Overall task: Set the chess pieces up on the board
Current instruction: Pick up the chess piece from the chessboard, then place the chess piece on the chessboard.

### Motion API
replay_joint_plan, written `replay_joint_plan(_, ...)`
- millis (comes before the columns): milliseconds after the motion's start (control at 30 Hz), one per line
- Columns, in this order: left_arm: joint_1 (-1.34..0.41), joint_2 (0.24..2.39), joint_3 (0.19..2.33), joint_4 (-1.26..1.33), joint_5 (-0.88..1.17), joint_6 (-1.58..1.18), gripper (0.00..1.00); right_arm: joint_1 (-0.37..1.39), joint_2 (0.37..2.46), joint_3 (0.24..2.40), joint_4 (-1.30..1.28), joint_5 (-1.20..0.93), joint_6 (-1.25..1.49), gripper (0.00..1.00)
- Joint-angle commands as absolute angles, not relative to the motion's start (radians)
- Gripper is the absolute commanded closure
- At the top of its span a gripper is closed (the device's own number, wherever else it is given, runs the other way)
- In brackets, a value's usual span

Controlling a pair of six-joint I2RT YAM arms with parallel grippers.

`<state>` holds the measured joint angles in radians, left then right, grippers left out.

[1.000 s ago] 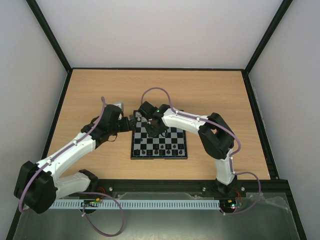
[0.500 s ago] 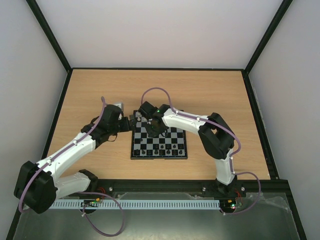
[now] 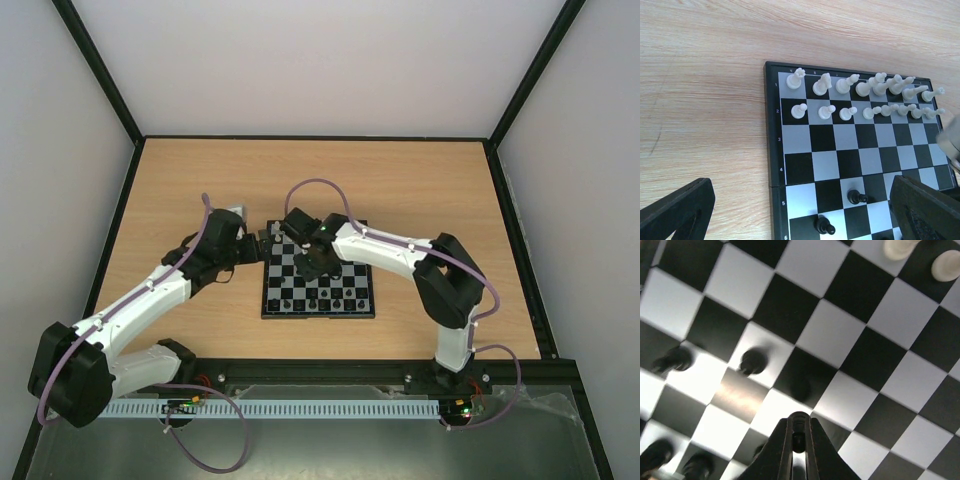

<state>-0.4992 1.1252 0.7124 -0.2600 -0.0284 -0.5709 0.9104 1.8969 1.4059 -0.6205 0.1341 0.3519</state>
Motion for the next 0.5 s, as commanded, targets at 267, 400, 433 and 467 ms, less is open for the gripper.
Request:
replay_joint_plan(267, -0.494, 1.1, 0.71, -0.277, -0.037, -0.579, 0.0, 1.027, 1.831, 1.388, -0.687, 0.101, 0.374, 0.98)
replay_joint_plan(400, -0.494, 1.087, 0.705, -0.281, -0.04, -0.58, 0.01, 1.037, 1.851, 1.385, -0.674, 0.094, 0.376, 0.98)
replay_joint_plan(433, -0.494, 1.085, 0.704, -0.281, -0.04, -0.581, 0.0, 1.037, 1.855, 1.384, -0.669, 0.092, 0.377, 0.98)
replay_joint_plan(467, -0.494, 1.084, 0.703, -0.284, -0.041, -0.581, 0.0, 1.038, 1.859, 1.383, -0.665, 0.089, 0.378, 0.98)
